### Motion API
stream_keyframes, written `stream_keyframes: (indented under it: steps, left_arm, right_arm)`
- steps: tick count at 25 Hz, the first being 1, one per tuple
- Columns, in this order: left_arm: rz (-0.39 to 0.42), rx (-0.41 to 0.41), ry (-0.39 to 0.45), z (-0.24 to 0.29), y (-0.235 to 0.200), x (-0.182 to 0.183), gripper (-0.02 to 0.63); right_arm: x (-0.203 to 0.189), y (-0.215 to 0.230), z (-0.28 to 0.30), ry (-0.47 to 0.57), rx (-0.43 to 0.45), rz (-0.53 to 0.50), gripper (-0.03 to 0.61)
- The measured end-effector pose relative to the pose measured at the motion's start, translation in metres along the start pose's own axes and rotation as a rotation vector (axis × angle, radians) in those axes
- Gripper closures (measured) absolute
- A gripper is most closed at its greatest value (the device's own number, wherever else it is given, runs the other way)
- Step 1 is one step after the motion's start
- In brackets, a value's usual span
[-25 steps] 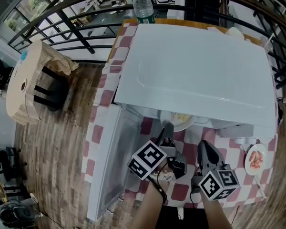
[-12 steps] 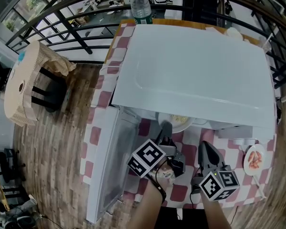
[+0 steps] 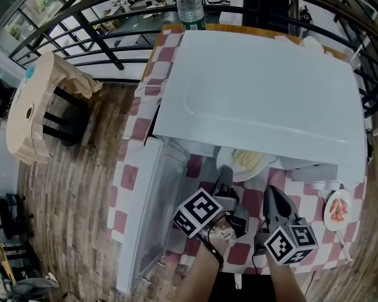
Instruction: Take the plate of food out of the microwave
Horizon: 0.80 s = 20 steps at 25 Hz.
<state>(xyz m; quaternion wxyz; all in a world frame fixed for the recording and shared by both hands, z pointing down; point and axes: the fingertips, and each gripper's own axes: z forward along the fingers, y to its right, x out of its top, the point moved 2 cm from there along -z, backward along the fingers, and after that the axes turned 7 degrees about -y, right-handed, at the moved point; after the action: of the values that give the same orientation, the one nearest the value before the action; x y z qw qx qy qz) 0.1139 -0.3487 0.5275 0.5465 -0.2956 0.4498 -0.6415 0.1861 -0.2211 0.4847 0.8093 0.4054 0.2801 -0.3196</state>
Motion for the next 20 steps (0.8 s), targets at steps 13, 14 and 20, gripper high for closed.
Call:
stream_keyframes:
  steps: [13,14,20]
  left_arm:
    - [0.017,-0.003,-0.034,-0.016,-0.002,-0.007,0.569]
    - [0.016,-0.005,-0.038,-0.018,-0.002,-0.008,0.569]
    - [0.009,-0.02,-0.056,-0.028,-0.002,-0.015,0.569]
  right_arm:
    - [-0.003,-0.006,-0.012,0.044,-0.035,0.002,0.583]
    - [-0.003,-0.007,-0.014,0.052,-0.04,0.004,0.583]
    - [-0.003,-0.011,-0.027,0.081,-0.059,0.014,0.583]
